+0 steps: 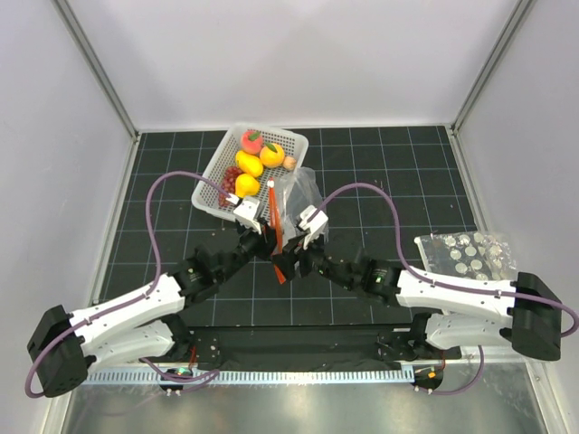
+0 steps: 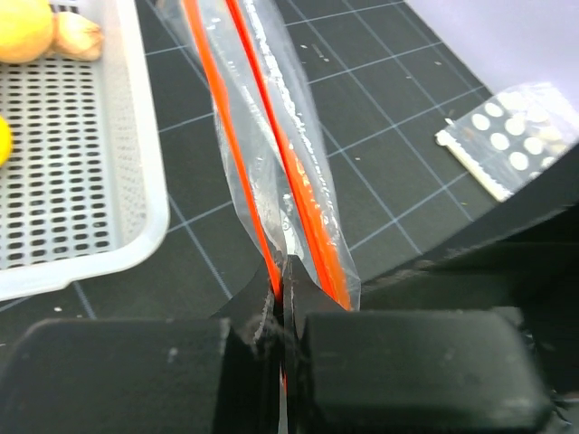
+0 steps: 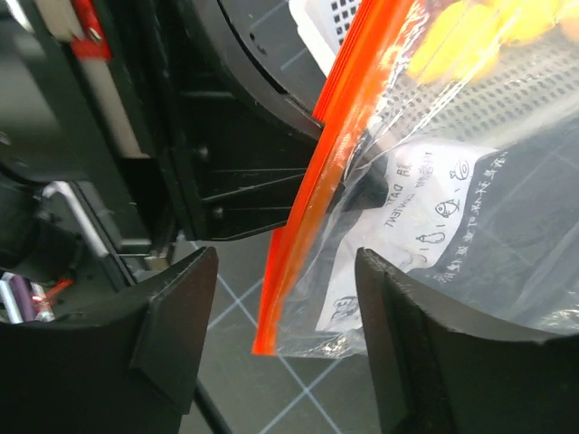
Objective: Place the food in the zip-top bag and seal the zipper
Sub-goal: Open the zipper of the food storage bag, then pick up the fake fruit from the bin.
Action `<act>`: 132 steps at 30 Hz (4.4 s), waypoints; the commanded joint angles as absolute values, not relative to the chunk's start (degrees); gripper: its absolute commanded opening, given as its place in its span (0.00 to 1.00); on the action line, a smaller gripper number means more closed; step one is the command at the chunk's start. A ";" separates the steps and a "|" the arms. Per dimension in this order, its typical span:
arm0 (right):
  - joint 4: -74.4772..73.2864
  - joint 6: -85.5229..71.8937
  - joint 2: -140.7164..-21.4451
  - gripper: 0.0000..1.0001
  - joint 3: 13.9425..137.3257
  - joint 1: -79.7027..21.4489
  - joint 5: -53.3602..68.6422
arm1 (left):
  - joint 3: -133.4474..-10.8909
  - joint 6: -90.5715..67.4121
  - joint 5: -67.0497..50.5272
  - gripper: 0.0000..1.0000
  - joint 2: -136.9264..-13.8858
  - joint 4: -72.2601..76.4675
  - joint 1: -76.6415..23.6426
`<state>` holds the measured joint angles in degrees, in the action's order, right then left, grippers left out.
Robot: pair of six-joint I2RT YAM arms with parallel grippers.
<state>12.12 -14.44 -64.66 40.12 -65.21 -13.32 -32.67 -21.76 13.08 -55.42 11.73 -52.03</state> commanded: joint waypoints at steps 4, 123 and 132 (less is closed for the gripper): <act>13.36 -10.81 -67.67 0.72 44.12 -67.50 -21.88 | -34.98 -24.52 8.62 0.00 -53.88 12.66 -51.86; -13.27 -21.97 -74.27 0.01 55.72 -51.06 -45.26 | -83.58 -23.82 28.83 1.00 -107.39 -19.07 -27.25; -13.18 -21.97 -74.53 0.01 55.72 -51.06 -44.65 | -90.70 -22.94 26.11 0.76 -118.12 -23.11 -25.40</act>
<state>-15.42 -21.56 -76.23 55.07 -51.24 -44.60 -87.48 -24.18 27.31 -117.80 -20.88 -26.46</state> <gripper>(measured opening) 0.042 0.823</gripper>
